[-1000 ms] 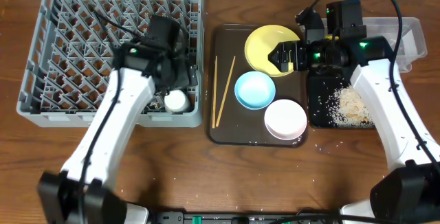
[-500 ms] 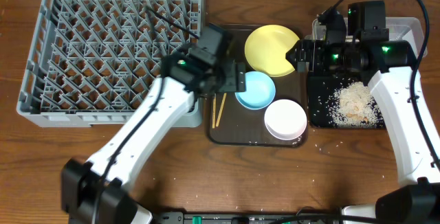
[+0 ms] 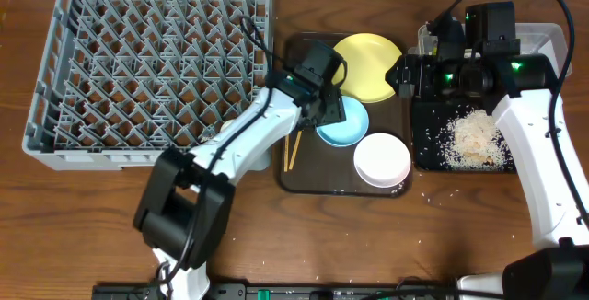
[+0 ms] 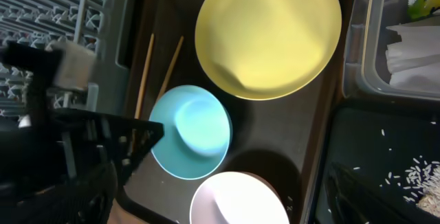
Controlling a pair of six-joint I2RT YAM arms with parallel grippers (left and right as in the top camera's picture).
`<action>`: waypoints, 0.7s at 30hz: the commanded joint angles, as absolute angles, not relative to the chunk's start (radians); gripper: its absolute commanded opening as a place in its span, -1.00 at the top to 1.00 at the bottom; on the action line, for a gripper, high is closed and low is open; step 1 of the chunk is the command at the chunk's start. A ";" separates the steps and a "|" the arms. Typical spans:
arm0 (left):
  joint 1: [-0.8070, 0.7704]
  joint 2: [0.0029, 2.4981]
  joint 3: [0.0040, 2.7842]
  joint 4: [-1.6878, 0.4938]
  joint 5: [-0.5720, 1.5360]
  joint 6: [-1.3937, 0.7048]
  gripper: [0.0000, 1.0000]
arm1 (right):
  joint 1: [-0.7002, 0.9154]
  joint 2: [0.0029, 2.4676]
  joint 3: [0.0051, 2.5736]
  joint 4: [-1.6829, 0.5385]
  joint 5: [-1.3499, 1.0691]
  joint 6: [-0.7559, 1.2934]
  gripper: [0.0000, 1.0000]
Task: Sort waste into correct bins and load items into the dishwasher
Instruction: 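Move the left gripper from the rack to the blue bowl, then grasp the blue bowl rim with the left gripper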
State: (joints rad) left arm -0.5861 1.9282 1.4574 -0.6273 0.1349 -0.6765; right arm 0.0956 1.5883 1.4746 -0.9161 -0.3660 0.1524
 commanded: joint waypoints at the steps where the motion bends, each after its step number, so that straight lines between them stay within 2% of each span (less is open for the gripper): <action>1: -0.595 1.974 1.455 -0.628 0.077 -0.718 -0.30 | 0.092 1.577 1.477 -0.917 -0.362 0.163 -0.88; 8: -0.595 2.020 1.455 -0.622 0.059 -0.758 -0.13 | 0.093 1.577 1.477 -0.917 -0.355 0.163 -0.88; 13: -0.600 2.025 1.455 -0.614 0.058 -0.762 0.14 | 0.093 1.577 1.477 -0.916 -0.347 0.163 -0.87; 21: -0.630 2.040 1.429 -0.583 0.027 -0.788 0.20 | 0.093 1.577 1.477 -0.917 -0.347 0.163 -0.87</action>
